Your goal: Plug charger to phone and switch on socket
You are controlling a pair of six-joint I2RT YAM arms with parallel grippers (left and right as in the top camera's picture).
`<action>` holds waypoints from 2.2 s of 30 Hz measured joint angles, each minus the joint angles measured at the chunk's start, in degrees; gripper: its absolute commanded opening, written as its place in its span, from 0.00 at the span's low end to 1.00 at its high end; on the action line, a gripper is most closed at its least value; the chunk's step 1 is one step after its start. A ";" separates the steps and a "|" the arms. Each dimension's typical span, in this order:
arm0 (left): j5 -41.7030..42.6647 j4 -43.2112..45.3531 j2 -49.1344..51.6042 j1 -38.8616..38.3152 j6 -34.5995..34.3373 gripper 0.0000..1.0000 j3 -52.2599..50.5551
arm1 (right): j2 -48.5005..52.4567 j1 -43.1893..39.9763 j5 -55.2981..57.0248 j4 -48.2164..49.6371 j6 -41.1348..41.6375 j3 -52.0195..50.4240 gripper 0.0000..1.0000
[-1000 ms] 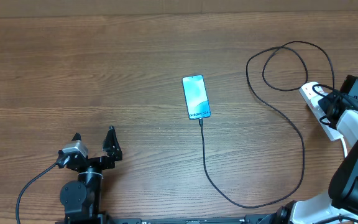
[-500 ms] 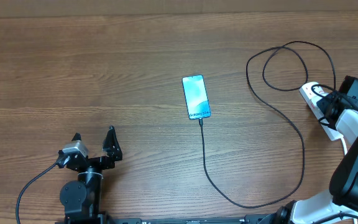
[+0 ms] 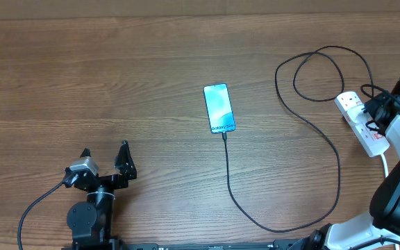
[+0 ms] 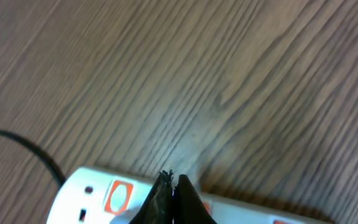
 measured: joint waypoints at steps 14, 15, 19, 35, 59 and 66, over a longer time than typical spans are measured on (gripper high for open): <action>0.00 0.00 0.00 0.00 0.00 0.99 0.00 | 0.59 0.13 -1.64 -0.98 -0.04 0.00 0.04; -0.02 0.00 0.00 0.00 0.00 0.99 0.00 | 0.74 0.11 -1.64 -1.07 -0.02 0.00 0.04; 0.00 0.00 0.00 0.00 0.00 1.00 0.00 | 0.92 0.13 -1.18 -1.44 -0.04 0.00 0.04; 0.00 0.00 0.00 0.00 0.00 0.99 0.00 | 1.31 0.15 0.02 -4.61 -0.04 0.00 0.04; 0.00 0.00 0.00 0.00 0.00 1.00 0.00 | 1.31 0.11 -1.11 -2.10 -0.28 -2.01 0.04; 0.00 0.00 0.00 0.00 0.00 1.00 0.00 | 1.31 0.11 -1.44 -1.88 -1.20 -2.32 0.04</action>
